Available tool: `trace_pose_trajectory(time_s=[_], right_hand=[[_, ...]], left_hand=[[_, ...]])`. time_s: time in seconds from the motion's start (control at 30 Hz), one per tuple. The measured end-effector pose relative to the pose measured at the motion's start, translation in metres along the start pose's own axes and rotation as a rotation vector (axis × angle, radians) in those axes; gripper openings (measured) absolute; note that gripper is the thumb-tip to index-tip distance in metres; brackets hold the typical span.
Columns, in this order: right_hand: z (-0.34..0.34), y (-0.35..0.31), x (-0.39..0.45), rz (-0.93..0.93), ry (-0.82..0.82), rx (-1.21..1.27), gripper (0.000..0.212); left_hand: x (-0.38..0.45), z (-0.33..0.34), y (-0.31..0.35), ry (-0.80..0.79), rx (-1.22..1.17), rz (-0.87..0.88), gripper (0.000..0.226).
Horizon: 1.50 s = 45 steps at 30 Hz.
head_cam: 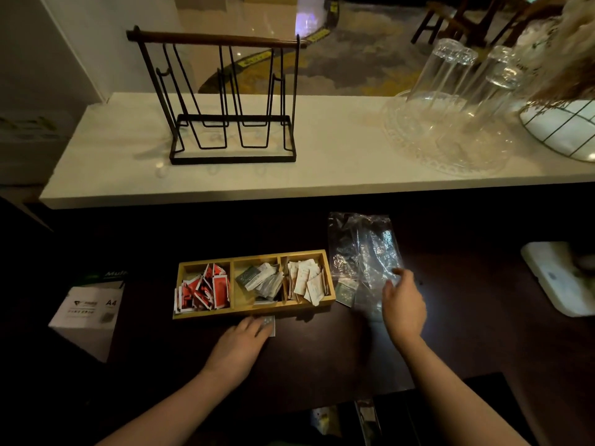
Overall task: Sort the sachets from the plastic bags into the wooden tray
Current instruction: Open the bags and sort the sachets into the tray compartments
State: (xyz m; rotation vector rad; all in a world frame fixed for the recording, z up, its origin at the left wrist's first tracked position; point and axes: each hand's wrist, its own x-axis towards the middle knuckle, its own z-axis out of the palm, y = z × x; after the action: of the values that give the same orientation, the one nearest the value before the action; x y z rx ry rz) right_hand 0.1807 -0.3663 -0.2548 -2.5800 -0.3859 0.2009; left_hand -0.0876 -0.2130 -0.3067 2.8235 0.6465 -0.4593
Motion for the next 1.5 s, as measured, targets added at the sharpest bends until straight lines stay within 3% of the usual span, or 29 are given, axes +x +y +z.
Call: trace_pose_trajectory(time_s=[0.07, 0.13, 0.2, 0.4, 0.6, 0.73, 1.0, 1.13, 1.27, 1.37, 1.5], right_hand=[[0.005, -0.008, -0.018, -0.267, -0.107, -0.003, 0.023], [0.022, -0.009, -0.032, -0.511, -0.288, -0.167, 0.022], [0.044, -0.003, -0.038, -0.613, -0.373, -0.293, 0.025], [0.067, -0.005, -0.033, -0.542, -0.373, -0.256, 0.027], [0.071, -0.002, -0.026, -0.395, -0.350, -0.081, 0.014], [0.075, -0.006, -0.019, -0.394, -0.335, -0.178, 0.033], [0.064, 0.006, -0.027, -0.496, -0.341, -0.319, 0.046], [0.050, 0.016, -0.030, -0.480, -0.349, -0.212, 0.030], [0.036, 0.012, -0.043, -0.360, -0.171, -0.005, 0.013], [0.029, -0.014, -0.063, -0.393, -0.135, 0.231, 0.020], [0.043, -0.068, -0.090, -0.605, -0.258, 0.369, 0.041]], left_hand=[[0.003, -0.002, 0.002, -0.001, 0.098, 0.026, 0.078], [0.006, -0.004, 0.005, 0.003, 0.154, 0.045, 0.075], [0.009, -0.003, 0.006, 0.015, 0.197, 0.043, 0.071], [0.002, -0.016, 0.005, -0.040, 0.073, -0.017, 0.058], [-0.002, -0.017, -0.007, 0.024, -0.425, -0.267, 0.013], [-0.005, -0.020, -0.011, 0.089, -0.655, -0.399, 0.005], [-0.008, -0.035, 0.001, 0.024, -1.281, -0.536, 0.035], [-0.013, -0.047, -0.001, 0.019, -1.513, -0.590, 0.039], [-0.013, -0.056, -0.003, 0.017, -1.690, -0.634, 0.042], [-0.011, -0.061, -0.003, 0.010, -1.790, -0.643, 0.041], [-0.005, -0.071, 0.005, -0.008, -1.855, -0.604, 0.034]])
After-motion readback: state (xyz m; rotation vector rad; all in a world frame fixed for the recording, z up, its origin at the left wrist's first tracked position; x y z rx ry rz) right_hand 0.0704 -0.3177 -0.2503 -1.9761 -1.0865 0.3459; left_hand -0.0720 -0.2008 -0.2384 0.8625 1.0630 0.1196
